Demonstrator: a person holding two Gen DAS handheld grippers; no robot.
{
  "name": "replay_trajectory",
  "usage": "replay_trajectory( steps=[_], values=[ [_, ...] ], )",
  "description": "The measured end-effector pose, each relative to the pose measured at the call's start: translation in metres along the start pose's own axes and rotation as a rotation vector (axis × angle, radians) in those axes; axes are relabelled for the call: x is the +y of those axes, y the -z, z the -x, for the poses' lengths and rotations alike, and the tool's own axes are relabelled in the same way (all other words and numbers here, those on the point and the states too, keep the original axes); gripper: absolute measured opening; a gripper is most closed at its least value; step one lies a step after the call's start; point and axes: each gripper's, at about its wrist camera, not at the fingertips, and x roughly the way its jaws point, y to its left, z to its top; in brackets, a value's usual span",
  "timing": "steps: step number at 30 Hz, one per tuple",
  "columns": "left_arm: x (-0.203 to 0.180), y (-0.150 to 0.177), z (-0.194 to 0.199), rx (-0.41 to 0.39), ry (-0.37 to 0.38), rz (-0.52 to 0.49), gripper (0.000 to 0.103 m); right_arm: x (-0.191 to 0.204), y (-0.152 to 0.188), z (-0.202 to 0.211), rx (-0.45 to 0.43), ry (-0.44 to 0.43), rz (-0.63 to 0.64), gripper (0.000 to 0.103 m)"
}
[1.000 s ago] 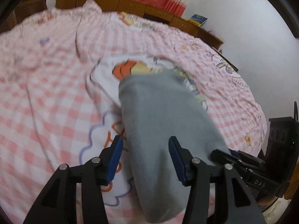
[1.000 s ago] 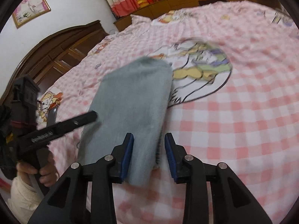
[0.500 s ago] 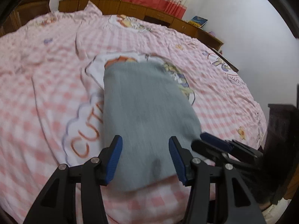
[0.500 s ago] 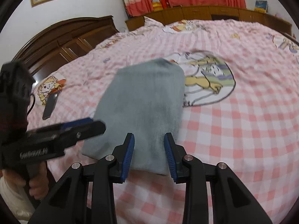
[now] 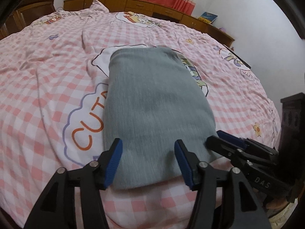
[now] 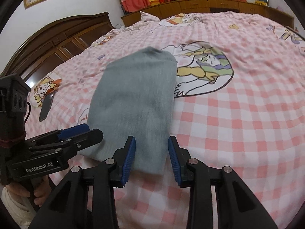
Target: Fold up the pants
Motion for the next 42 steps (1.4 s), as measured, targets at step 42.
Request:
replay_trajectory(
  steps=[42],
  values=[
    [0.006, 0.044, -0.017, 0.127, -0.195, 0.070, 0.095, -0.006, 0.041, -0.020, 0.134, 0.109, -0.043, 0.057]
  ],
)
